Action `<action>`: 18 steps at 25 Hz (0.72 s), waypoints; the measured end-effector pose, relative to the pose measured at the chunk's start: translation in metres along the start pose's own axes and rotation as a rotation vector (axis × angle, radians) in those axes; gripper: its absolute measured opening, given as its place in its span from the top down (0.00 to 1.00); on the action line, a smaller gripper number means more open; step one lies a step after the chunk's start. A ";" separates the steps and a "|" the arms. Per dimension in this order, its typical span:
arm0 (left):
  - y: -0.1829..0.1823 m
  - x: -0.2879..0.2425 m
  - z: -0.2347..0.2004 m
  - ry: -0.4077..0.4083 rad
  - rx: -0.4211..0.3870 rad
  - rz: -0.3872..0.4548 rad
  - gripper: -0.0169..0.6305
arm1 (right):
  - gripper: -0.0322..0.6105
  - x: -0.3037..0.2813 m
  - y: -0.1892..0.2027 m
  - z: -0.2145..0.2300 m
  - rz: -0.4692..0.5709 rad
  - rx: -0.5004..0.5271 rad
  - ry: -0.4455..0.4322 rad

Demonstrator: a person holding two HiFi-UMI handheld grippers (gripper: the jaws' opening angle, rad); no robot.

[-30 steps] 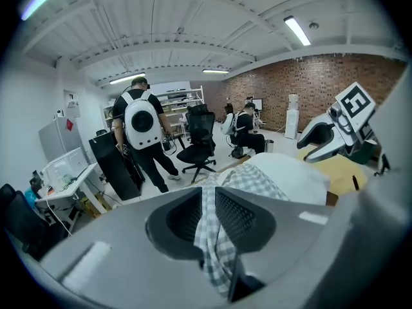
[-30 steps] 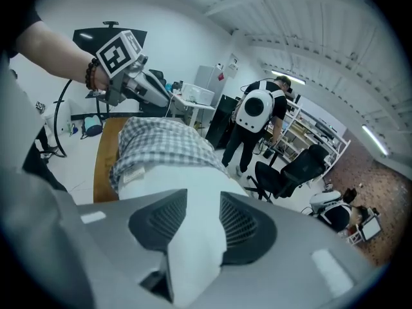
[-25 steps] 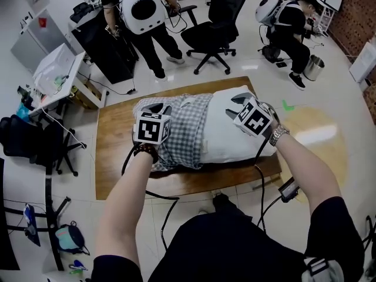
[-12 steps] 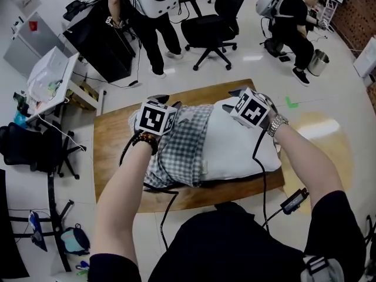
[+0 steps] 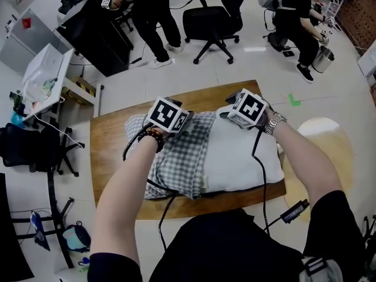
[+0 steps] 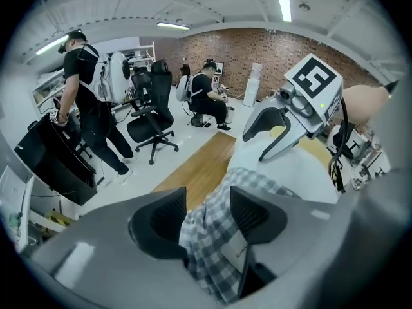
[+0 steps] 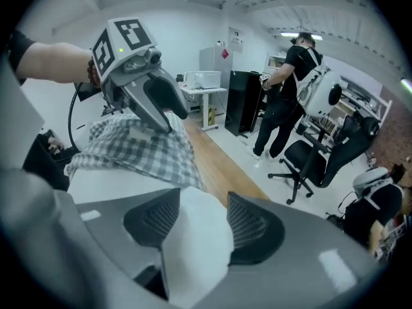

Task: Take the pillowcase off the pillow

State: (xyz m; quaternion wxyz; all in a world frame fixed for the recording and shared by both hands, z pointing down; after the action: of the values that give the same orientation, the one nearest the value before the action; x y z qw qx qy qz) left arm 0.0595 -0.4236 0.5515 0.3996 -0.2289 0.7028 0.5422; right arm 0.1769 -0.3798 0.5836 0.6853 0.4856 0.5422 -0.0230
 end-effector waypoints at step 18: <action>0.030 -0.074 -0.016 0.160 0.019 -0.320 0.78 | 0.81 -0.051 0.033 0.016 -0.197 -0.057 -0.193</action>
State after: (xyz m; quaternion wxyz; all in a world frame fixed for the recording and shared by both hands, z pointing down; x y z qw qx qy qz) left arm 0.0749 -0.4376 0.6300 0.4255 -0.3765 0.6921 0.4452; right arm 0.1860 -0.3992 0.6425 0.7420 0.4061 0.5194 -0.1213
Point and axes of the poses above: the fingertips, and each gripper's own axes: x backward along the fingers, z to its right, y out of its underside, the point moved 3 cm from there along x, backward along the fingers, and after that the axes turned 6 degrees about y, right-handed, at the moved point
